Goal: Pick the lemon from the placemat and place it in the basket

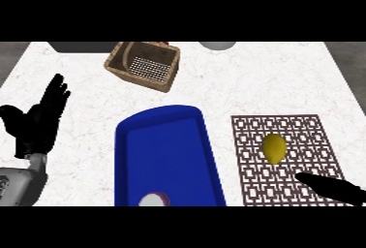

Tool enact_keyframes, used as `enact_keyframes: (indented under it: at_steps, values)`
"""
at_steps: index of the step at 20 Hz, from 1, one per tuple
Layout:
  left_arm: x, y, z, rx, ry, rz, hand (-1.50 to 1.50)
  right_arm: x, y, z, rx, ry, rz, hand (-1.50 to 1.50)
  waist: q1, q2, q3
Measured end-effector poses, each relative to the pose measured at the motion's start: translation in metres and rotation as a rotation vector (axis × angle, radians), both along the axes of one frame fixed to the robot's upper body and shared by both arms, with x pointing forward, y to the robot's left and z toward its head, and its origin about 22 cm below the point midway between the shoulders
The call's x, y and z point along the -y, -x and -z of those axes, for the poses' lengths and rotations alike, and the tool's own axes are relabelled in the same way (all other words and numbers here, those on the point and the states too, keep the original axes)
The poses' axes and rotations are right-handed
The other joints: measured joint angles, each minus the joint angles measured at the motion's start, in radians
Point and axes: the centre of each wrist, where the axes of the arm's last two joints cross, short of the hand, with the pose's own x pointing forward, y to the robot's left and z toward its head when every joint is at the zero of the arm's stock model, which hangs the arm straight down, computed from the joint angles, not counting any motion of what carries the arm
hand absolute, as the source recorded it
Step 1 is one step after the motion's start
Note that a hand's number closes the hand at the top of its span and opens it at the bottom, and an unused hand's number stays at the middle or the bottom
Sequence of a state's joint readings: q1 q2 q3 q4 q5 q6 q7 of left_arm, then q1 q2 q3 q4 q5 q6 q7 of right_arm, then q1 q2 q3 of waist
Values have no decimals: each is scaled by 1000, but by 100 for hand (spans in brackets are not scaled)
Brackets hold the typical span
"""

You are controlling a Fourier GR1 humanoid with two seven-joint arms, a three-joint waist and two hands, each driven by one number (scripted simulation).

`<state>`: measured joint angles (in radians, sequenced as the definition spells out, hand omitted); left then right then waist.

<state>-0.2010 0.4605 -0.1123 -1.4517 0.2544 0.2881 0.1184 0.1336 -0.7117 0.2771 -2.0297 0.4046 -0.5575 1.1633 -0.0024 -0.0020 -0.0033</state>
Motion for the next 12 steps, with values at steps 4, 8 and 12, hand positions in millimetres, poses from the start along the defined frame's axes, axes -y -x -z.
enact_keyframes:
  at_steps: [4, 8, 12]
  values:
    - [2, 1, 4, 2, 6, 1, 0, -16, 4, 19, 10, -5, 10, -150, 1, 1, 1]
    - [1, 4, 8, -1, 8, 0, 0, -30, 3, 39, 33, -5, 25, -150, 3, 1, 2]
    - [2, 4, 4, -4, 8, 1, 0, -39, -2, 50, 58, 13, 49, -150, 2, 2, 3]
